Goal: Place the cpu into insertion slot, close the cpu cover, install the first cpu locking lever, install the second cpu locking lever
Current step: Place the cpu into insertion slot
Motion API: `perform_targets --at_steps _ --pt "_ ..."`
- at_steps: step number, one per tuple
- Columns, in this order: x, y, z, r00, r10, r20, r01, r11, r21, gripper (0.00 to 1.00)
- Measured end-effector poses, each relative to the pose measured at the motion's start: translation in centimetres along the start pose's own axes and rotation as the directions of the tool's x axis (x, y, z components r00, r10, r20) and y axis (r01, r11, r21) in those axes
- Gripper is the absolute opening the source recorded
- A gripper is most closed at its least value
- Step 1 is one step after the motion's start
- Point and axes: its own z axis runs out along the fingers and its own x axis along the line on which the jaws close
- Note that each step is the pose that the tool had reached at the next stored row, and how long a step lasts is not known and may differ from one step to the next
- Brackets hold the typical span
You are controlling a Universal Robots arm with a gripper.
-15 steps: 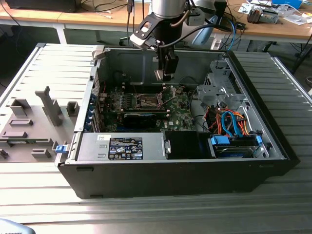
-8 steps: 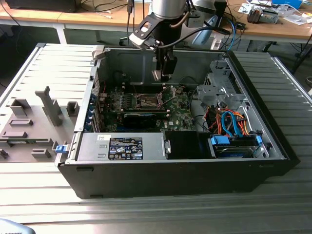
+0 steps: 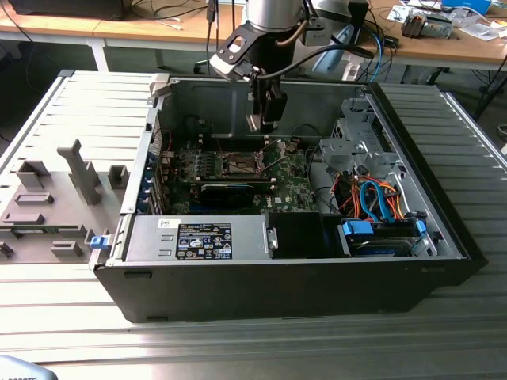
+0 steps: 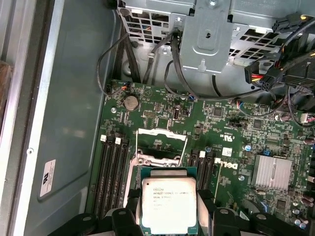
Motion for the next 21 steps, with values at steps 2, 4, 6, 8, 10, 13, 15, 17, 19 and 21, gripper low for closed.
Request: perform_targets --at_steps 2,4,6,8,10,13,15,17,19,21 --pt "0.0 0.0 0.18 1.0 0.0 0.0001 0.0 1.0 0.0 0.55" --pt "-0.01 -0.01 0.4 1.0 0.0 0.0001 0.0 1.0 0.0 0.55" --pt "-0.01 -0.01 0.63 1.0 0.0 0.0001 0.0 1.0 0.0 0.55" --pt "-0.01 -0.01 0.7 1.0 0.0 0.0 0.0 1.0 0.0 0.55" --pt "-0.01 -0.01 0.73 1.0 0.0 0.0001 0.0 1.0 0.0 0.55" --pt "-0.02 -0.01 0.84 1.0 0.0 0.0001 0.0 1.0 0.0 0.55" --pt "-0.02 -0.01 0.89 1.0 0.0 0.0001 0.0 1.0 0.0 0.55" --pt "-0.02 -0.01 0.93 1.0 0.0 0.0001 0.0 1.0 0.0 0.55" --pt "-0.02 -0.02 0.96 1.0 0.0 0.0001 0.0 1.0 0.0 0.55" --pt "-0.02 -0.02 0.99 1.0 0.0 0.0001 0.0 1.0 0.0 0.55"
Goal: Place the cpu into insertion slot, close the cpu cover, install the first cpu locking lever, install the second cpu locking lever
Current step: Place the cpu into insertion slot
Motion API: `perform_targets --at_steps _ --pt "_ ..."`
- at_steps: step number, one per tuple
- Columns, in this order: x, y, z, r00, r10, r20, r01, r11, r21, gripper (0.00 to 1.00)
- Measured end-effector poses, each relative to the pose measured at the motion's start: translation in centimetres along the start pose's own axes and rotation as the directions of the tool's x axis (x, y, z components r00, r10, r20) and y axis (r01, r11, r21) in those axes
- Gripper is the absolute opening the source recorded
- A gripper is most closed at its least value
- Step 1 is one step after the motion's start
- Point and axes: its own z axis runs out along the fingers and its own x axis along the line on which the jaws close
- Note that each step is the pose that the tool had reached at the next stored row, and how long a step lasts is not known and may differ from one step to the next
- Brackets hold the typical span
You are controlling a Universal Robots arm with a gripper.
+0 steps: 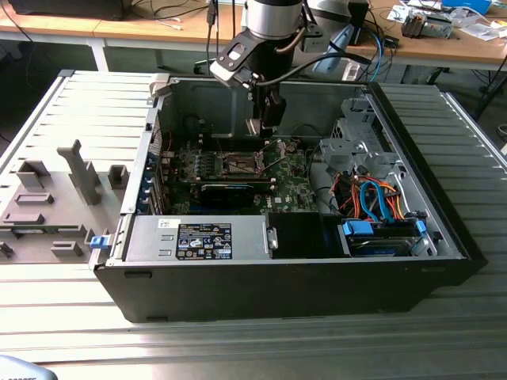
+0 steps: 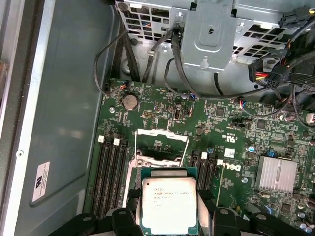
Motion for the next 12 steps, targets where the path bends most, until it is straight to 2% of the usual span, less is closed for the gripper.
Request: perform_targets --at_steps 12 --pt "0.0 -0.01 0.25 1.0 0.0 0.0008 0.0 1.0 0.0001 0.55"
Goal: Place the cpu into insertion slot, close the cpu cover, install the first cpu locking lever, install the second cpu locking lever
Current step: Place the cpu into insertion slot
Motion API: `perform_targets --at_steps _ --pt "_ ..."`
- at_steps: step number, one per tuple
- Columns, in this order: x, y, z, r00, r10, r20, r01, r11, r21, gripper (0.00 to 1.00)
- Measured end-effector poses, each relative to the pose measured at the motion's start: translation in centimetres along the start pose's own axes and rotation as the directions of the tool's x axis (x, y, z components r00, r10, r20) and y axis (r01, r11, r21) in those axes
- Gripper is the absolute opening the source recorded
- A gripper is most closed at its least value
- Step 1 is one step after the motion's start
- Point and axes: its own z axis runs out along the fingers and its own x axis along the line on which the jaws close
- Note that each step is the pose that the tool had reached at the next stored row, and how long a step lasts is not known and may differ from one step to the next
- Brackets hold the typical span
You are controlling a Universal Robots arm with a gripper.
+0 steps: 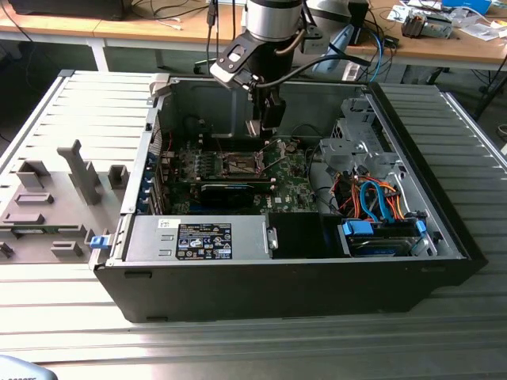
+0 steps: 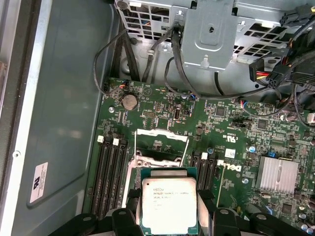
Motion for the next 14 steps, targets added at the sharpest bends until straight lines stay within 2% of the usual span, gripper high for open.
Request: perform_targets --at_steps 14 --pt "-0.01 0.0 0.27 1.0 0.0 0.0006 0.0 1.0 0.0001 0.55"
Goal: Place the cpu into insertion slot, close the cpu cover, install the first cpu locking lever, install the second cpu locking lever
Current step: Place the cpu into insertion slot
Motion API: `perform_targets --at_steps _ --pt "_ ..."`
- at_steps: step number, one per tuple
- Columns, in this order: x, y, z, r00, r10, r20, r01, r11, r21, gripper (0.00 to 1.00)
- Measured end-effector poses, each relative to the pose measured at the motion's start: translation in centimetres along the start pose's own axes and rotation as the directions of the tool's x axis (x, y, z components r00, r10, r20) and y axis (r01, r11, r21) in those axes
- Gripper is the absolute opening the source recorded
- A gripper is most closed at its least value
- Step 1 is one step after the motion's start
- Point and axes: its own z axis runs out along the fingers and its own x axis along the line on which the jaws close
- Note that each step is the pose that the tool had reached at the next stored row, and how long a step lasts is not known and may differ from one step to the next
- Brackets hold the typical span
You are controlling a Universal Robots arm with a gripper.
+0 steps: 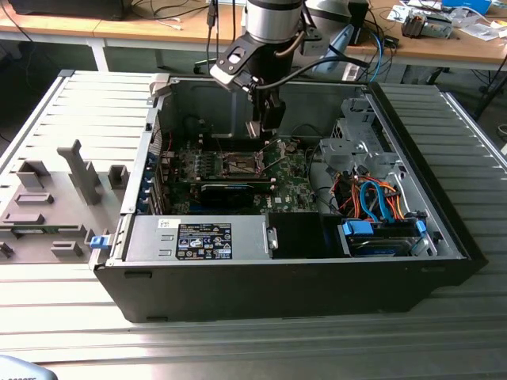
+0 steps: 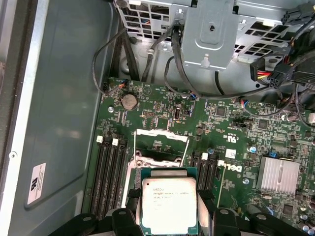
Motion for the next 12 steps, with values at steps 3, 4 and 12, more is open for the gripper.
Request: perform_targets --at_steps 3,4,12 --pt "0.0 0.0 0.09 1.0 0.0 0.0002 0.0 1.0 0.0 0.55" --pt "0.0 0.0 0.15 1.0 0.0 0.0003 0.0 1.0 0.0001 0.55" --pt "-0.01 -0.01 0.47 1.0 0.0 0.0008 0.0 1.0 0.0002 0.55"
